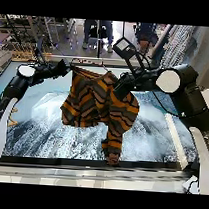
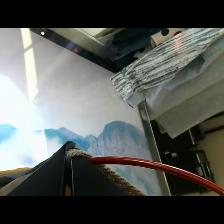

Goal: Fold the clothes and pants, and hang the long-sleeved shirts on hangers.

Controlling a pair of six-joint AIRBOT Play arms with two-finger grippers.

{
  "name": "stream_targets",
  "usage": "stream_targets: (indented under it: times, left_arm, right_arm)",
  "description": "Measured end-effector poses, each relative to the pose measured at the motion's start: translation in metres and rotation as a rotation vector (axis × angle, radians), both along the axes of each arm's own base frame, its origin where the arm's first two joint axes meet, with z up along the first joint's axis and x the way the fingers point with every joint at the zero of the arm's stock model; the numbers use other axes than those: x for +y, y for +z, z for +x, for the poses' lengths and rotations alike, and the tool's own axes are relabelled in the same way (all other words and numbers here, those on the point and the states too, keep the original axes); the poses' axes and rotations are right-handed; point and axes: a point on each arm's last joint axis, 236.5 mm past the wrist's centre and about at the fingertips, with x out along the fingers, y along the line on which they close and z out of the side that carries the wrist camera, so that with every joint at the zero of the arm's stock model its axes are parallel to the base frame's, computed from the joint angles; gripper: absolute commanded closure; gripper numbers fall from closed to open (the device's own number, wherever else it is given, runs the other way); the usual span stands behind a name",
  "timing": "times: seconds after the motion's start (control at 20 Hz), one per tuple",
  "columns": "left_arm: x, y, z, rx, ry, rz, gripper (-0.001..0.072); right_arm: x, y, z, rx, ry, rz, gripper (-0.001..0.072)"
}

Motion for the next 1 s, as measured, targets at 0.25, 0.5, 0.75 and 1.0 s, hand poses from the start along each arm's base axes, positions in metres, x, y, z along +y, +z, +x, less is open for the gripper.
stream_targets:
  times: [0.25, 0.5, 0.75, 1.0]
  left_arm:
    - [0.007, 0.002, 0.000, -0.004, -0.008, -0.003, 0.0697]
    - [0.007, 0.009, -0.006, -0.027, -0.047, 0.009, 0.0698]
    - [-0.045, 0.050, -0.050, -0.126, -0.245, 0.011, 0.0698]
    - [-0.090, 0.083, -0.100, -0.181, -0.412, 0.006, 0.0160]
  right_arm:
    - [-0.026, -0.017, -0.004, 0.039, -0.023, -0.133, 0.0697]
    - [-0.055, -0.043, -0.002, 0.085, -0.040, -0.302, 0.0697]
    - [-0.030, -0.084, 0.042, 0.104, -0.114, -0.225, 0.0697]
    - [0.012, -0.049, 0.108, -0.045, -0.336, 0.208, 0.0697]
